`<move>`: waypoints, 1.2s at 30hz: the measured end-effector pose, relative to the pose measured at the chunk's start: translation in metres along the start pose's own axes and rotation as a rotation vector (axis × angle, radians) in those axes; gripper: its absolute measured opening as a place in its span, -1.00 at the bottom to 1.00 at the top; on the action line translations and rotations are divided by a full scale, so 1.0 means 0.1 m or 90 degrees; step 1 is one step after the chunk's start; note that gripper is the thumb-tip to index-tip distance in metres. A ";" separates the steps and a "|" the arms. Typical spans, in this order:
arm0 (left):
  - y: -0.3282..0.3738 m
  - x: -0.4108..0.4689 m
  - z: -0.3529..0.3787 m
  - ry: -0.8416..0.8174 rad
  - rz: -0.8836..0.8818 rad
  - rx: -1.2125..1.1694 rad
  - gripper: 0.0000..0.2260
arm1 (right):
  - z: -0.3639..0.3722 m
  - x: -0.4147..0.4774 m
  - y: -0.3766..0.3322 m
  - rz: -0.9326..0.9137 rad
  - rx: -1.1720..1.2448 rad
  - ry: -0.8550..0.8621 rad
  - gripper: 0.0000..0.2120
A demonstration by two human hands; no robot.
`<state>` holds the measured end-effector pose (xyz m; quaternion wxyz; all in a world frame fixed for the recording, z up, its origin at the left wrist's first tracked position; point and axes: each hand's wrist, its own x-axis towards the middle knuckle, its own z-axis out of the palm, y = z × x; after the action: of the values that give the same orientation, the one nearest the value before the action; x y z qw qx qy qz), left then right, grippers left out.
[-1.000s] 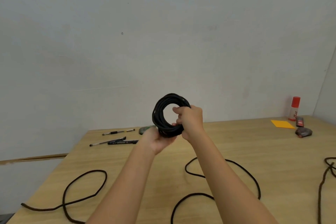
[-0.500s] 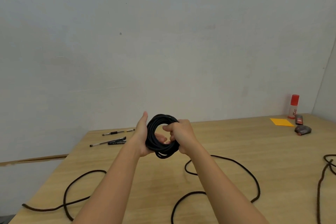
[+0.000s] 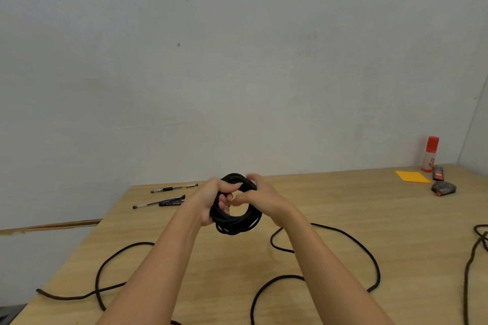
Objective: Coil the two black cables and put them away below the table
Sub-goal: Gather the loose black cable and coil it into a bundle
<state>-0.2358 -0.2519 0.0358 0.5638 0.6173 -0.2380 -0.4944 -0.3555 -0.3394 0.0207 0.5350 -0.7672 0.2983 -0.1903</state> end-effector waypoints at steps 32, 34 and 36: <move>-0.08 -0.01 0.08 0.104 0.129 0.106 -0.86 | -0.10 0.03 0.09 -0.019 0.099 -0.011 -0.68; -0.09 -0.01 0.05 0.056 0.128 0.077 -0.81 | -0.09 0.01 0.09 -0.044 0.128 0.009 -0.94; -0.10 -0.01 0.03 0.015 0.121 0.053 -0.81 | -0.04 0.00 0.07 -0.083 0.127 0.055 -0.89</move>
<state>-0.2416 -0.2503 0.0275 0.5849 0.6204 -0.3093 -0.4210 -0.3595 -0.3442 0.0152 0.5815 -0.7192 0.2502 -0.2863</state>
